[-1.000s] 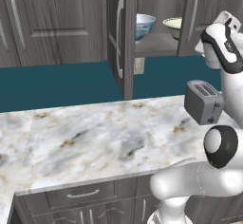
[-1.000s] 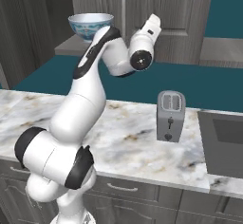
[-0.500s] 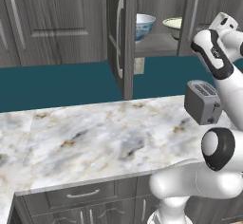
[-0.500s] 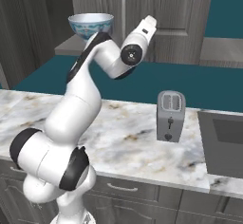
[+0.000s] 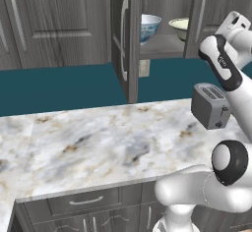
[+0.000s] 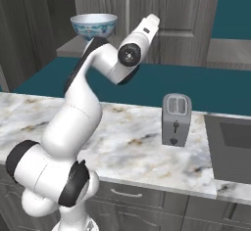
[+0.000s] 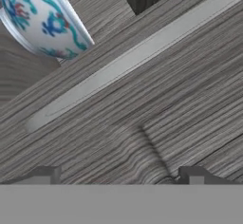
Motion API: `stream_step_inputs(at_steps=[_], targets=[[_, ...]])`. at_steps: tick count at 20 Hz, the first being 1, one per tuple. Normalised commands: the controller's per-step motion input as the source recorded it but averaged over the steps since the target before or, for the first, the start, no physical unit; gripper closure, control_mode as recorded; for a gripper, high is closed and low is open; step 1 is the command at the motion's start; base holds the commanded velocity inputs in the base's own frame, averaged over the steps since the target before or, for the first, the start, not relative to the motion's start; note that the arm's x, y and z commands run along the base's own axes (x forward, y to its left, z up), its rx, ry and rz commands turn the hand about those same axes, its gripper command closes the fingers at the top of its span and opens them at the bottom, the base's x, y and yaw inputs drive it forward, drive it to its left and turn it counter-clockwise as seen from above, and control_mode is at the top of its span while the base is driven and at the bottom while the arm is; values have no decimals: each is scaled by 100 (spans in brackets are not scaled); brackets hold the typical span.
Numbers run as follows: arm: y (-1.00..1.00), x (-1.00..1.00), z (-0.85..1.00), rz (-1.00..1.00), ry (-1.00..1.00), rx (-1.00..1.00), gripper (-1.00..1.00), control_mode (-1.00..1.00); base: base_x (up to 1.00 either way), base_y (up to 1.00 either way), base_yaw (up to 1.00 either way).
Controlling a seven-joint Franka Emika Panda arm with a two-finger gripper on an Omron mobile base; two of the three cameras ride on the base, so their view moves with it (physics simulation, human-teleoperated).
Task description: Open the cabinet. Pick the bowls from the counter and place them in the cabinet. Then close the cabinet.
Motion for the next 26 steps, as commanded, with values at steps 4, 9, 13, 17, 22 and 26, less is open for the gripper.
stream_step_inputs(at_steps=[4, 9, 13, 17, 22, 26], targets=[[0, -43, 12, -2, 0, -4, -100, -100, 0, 0, 0], [9, -54, 9, -3, 1, -11, -100, -100, 0, 0, 0], [27, -38, 5, -3, 6, -21, -100, -100, 0, 0, 0], [31, -35, 0, -2, 6, -25, -100, -100, 0, 0, 0], [12, -47, 2, -2, 3, -26, -100, -100, 0, 0, 0], [11, -51, 4, -3, 3, -23, -100, -100, 0, 0, 0]])
